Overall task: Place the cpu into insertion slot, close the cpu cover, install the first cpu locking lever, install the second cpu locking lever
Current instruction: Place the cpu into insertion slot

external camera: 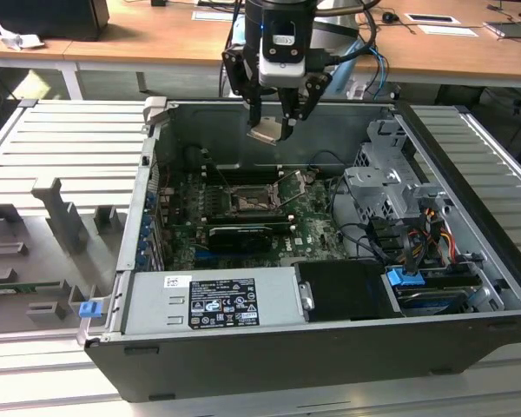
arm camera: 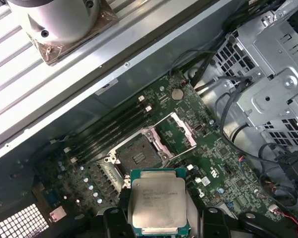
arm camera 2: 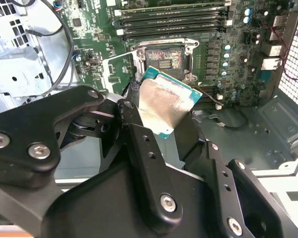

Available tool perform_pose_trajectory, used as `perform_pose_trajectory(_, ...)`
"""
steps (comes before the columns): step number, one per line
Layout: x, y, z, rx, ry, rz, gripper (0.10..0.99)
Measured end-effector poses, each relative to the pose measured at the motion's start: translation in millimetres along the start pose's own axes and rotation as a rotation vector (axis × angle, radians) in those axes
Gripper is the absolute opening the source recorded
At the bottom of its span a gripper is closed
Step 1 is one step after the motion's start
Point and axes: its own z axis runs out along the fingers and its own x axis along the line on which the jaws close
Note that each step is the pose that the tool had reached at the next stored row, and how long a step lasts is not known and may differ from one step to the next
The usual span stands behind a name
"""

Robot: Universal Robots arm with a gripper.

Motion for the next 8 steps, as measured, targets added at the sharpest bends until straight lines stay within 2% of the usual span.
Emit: perform_pose_trajectory(8, 0.0, 0.0, 0.4, -0.001, -0.0050, 0.055, 0.525)
